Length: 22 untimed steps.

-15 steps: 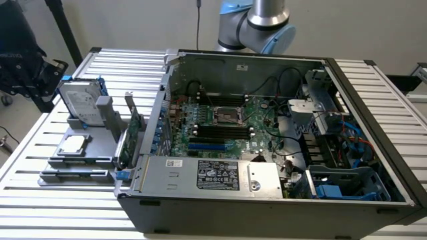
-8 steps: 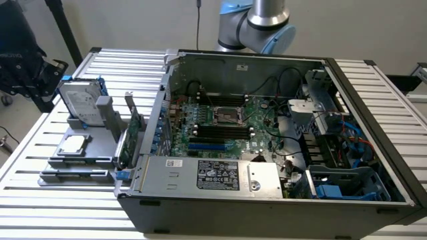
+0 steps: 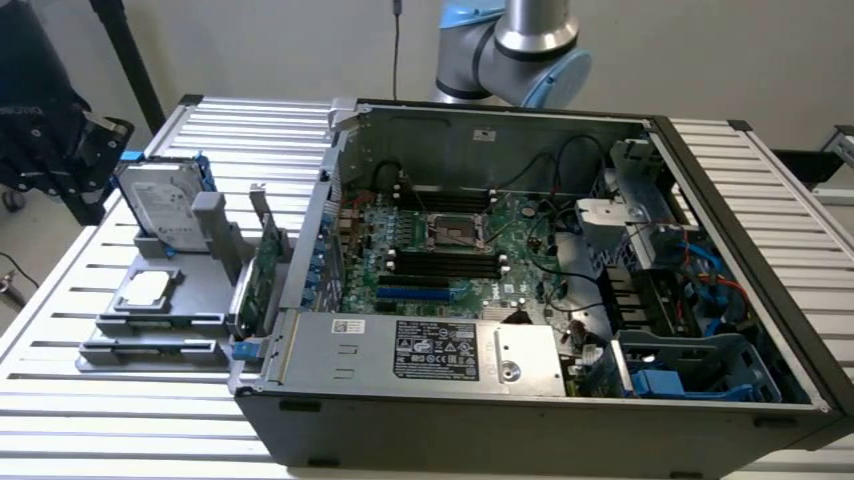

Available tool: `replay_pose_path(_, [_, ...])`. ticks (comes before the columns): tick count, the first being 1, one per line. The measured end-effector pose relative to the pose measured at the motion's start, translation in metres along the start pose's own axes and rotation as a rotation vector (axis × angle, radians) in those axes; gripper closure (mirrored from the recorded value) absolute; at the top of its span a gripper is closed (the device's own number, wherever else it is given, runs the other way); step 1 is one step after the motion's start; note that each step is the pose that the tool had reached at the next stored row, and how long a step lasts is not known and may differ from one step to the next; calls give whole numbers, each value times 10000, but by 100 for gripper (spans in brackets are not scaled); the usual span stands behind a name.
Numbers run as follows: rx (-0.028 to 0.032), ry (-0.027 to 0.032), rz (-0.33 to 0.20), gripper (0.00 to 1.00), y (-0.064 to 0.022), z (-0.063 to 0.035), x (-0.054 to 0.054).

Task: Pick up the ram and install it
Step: 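Pick up the ram and move it above insertion slot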

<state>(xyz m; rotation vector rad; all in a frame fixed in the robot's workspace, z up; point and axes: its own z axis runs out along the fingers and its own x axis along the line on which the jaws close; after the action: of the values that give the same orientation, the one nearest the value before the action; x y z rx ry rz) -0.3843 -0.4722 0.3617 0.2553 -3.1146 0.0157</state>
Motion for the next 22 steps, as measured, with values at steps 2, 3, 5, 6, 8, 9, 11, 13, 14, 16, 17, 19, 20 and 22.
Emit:
replay_pose_path(2, [6,-3,-360,89,-1,1,1])
replay_pose_path(3, [10,-4,-540,89,-1,0,1])
replay_pose_path(5, [17,-6,-910,89,0,1,1])
replay_pose_path(6, [20,-8,-1089,89,0,1,1])
replay_pose_path(8, [25,-12,-1449,89,0,2,1])
replay_pose_path(9, [29,-13,-1629,89,0,3,1])
replay_pose_path(11, [35,-17,-1999,89,0,4,1])
replay_pose_path(13, [41,-20,-2353,89,0,5,1])
replay_pose_path(14, [44,-22,-2544,89,0,5,1])
replay_pose_path(16, [50,-25,-2903,89,0,6,1])
replay_pose_path(17, [54,-26,-3084,89,0,7,1])
replay_pose_path(19, [60,-30,-3460,89,0,8,1])
replay_pose_path(20, [63,-31,-3639,89,0,8,1])
replay_pose_path(22, [70,-34,-4000,89,0,9,1])
